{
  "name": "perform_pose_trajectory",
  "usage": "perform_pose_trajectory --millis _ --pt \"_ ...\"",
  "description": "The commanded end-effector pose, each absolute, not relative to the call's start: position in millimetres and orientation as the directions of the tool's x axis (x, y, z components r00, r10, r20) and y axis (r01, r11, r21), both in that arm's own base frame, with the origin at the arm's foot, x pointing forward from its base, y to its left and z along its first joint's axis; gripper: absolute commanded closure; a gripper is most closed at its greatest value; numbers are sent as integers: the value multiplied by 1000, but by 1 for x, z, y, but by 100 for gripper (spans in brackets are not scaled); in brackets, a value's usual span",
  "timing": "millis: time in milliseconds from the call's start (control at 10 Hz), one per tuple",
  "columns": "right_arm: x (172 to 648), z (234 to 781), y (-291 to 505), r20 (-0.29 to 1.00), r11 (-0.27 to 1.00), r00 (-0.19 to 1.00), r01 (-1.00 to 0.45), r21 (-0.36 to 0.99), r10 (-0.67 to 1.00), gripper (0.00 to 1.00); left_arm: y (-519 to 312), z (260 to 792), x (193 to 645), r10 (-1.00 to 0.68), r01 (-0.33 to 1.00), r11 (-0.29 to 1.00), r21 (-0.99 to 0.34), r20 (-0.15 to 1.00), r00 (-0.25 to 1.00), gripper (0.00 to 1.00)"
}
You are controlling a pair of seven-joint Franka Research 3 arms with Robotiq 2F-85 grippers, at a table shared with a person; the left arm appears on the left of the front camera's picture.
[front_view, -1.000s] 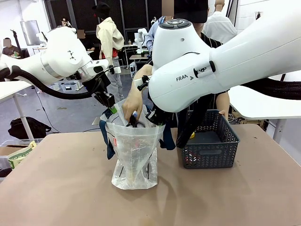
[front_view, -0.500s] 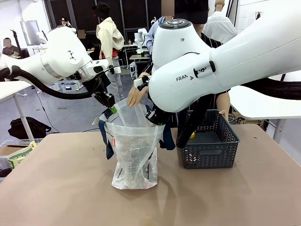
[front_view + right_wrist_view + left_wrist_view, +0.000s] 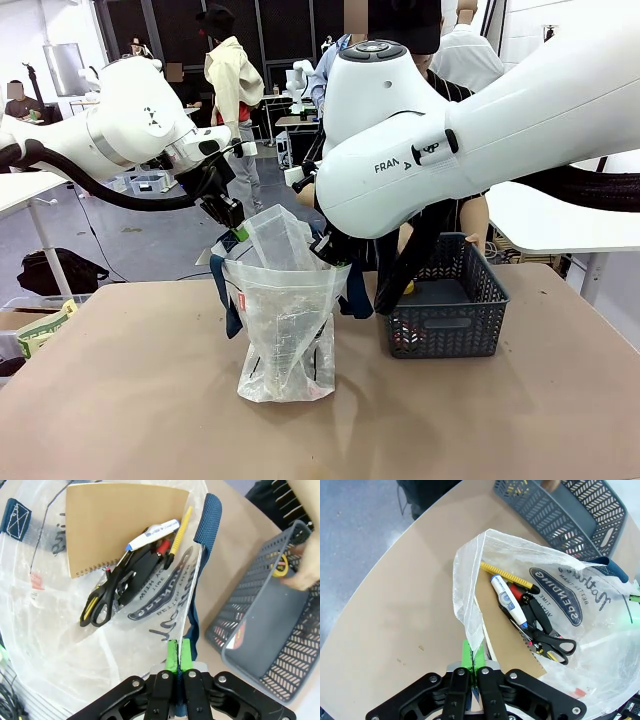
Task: Transfer purchased items from the store into the shopping bag.
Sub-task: Move the Reusable shopping bag to the right side of the table.
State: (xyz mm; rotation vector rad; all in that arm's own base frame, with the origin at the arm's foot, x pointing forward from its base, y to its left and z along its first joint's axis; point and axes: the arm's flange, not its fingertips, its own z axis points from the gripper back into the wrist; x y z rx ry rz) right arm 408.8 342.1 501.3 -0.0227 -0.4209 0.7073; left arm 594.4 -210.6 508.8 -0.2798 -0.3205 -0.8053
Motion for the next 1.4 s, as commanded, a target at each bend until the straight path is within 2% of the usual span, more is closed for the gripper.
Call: perform_pose_trajectory --millis 0,1300 --pt "408 502 341 371 763 679 -627 -154 633 100 -208 509 591 -653 736 668 -110 387 650 100" --pt "408 502 341 371 763 679 -627 -154 633 100 -208 509 591 -653 736 668 -110 387 650 100"
